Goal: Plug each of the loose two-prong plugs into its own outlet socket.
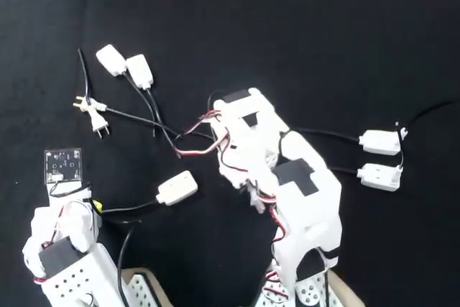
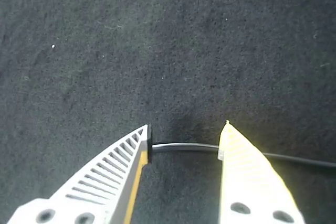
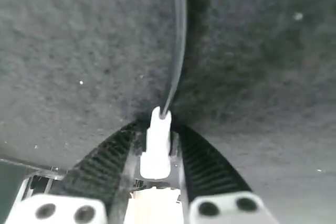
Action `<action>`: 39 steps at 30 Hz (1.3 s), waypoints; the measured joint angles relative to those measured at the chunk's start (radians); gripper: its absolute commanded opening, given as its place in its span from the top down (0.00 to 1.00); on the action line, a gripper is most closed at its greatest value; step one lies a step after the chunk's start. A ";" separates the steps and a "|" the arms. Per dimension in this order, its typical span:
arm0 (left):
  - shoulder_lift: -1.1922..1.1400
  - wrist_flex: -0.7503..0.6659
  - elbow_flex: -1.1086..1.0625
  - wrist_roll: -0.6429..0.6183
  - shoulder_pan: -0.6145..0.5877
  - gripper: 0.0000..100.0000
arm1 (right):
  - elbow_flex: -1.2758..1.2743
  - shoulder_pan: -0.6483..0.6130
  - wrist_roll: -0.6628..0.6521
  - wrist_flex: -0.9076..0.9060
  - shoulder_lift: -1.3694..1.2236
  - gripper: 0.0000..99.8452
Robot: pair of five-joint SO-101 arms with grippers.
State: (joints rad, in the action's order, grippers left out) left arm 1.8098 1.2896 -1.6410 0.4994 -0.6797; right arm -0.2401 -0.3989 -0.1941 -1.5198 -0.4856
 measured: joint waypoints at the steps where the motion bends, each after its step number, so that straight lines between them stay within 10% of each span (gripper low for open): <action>1: 0.000 0.000 0.000 0.000 0.000 0.78 | 0.000 0.002 0.000 0.000 -0.002 0.97; 18: 0.000 0.000 0.000 0.000 0.000 0.78 | -0.273 -0.008 0.074 0.216 0.476 0.97; 39: 0.000 0.000 0.000 0.000 0.000 0.78 | -1.191 -0.373 0.377 1.252 1.323 0.99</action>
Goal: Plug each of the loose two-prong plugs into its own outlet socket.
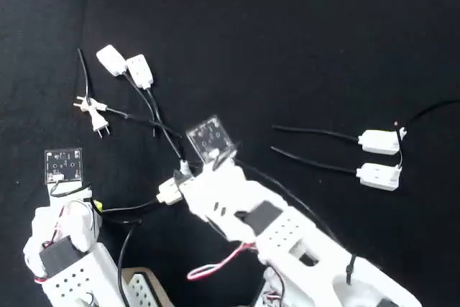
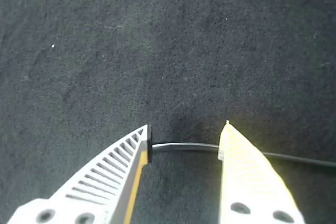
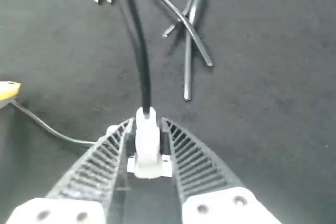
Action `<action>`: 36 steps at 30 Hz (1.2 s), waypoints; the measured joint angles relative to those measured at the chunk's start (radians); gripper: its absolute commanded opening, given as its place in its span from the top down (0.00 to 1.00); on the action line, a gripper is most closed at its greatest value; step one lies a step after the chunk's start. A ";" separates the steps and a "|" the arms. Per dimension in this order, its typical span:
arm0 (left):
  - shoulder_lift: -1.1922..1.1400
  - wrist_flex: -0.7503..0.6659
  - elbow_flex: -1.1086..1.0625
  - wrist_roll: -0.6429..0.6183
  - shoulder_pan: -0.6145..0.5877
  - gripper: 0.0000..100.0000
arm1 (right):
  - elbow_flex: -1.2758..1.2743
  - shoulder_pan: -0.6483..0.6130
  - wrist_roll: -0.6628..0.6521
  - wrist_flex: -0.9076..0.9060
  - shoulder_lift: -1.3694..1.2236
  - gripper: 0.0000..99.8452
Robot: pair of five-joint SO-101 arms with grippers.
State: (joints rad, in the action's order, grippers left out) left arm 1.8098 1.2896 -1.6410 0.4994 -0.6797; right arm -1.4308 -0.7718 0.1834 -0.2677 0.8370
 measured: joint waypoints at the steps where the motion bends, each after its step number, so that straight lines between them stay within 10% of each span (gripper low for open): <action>1: 0.000 0.000 0.000 0.000 0.000 0.78 | -0.018 -0.006 0.000 0.026 0.009 0.99; 36: 0.000 0.000 0.000 0.000 0.000 0.78 | -0.201 0.035 -0.018 0.385 -0.055 0.99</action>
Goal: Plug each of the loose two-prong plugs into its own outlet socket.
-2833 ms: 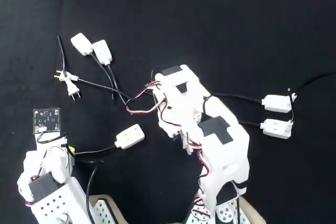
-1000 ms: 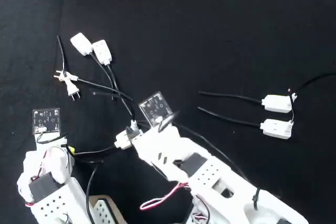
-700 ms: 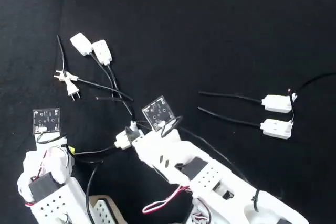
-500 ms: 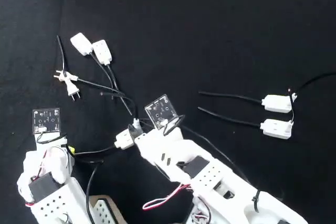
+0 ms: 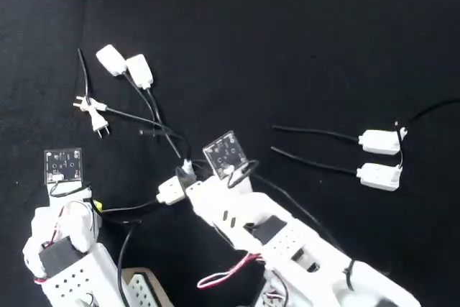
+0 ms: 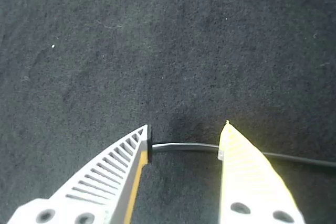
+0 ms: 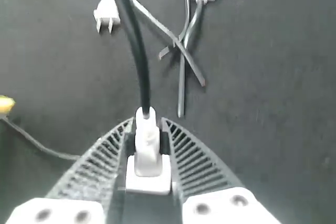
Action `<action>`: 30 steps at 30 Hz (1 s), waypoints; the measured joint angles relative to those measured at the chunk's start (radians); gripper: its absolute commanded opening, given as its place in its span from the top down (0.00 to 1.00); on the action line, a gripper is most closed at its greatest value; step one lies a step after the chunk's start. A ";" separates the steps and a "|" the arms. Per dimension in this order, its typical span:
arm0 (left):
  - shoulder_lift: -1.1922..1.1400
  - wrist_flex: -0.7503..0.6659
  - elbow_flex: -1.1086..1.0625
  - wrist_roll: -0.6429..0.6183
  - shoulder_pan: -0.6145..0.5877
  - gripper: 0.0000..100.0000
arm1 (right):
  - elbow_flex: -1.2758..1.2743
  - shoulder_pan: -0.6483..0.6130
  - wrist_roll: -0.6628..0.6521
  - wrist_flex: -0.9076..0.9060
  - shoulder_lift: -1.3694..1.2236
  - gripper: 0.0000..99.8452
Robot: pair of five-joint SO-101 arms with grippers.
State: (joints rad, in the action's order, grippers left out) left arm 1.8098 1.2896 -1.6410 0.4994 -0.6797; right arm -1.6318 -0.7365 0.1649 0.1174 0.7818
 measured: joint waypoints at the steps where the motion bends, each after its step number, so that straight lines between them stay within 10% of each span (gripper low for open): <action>1: 0.000 0.000 0.000 0.000 0.000 0.78 | 0.006 0.000 0.000 0.002 -0.031 0.99; 12: 0.000 0.000 0.000 0.000 0.000 0.78 | 0.186 0.038 0.021 0.017 -0.296 0.99; 30: 0.000 0.000 0.000 0.000 0.000 0.78 | 0.081 0.114 -0.018 -0.152 0.068 0.99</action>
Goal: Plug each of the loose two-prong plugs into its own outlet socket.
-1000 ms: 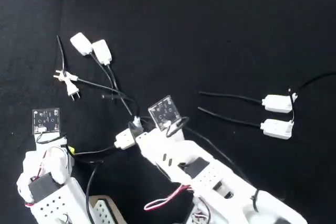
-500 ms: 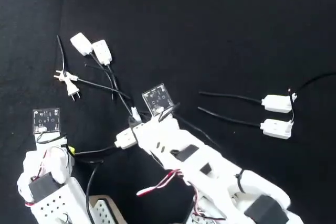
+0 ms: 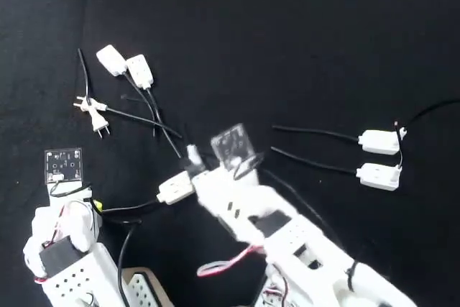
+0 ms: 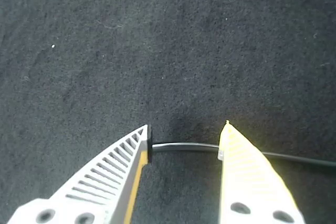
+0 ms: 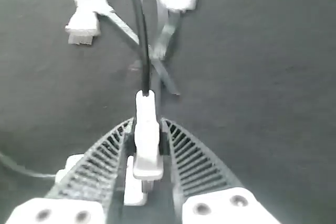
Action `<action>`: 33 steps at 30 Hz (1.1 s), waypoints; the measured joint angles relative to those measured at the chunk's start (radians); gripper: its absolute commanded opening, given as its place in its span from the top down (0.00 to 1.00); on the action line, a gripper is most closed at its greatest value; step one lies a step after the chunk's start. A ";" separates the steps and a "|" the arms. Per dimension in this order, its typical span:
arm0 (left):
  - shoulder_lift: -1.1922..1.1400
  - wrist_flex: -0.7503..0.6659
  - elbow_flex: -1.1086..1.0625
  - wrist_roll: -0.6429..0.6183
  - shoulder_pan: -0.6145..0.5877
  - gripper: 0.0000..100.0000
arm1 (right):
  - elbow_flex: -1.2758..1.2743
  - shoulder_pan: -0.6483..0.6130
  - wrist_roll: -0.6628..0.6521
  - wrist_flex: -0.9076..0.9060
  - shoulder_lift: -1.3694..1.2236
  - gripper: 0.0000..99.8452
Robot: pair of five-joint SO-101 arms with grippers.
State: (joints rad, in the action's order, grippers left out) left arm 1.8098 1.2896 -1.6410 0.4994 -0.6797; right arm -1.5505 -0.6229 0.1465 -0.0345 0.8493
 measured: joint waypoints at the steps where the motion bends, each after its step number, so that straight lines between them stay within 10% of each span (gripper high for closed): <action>1: 0.000 0.000 0.000 0.000 0.000 0.78 | 0.060 0.021 0.009 -0.120 0.009 0.99; 8: 0.000 0.000 0.000 0.000 0.000 0.78 | 0.446 0.101 0.052 -0.936 0.002 0.99; 33: 0.000 0.000 0.000 0.000 0.000 0.78 | 1.366 0.106 -0.133 -1.181 -1.183 0.99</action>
State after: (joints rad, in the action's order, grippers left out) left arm 1.8098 1.2896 -1.6410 0.4994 -0.6797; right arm -0.1849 -0.5171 0.0130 -1.2160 -0.3337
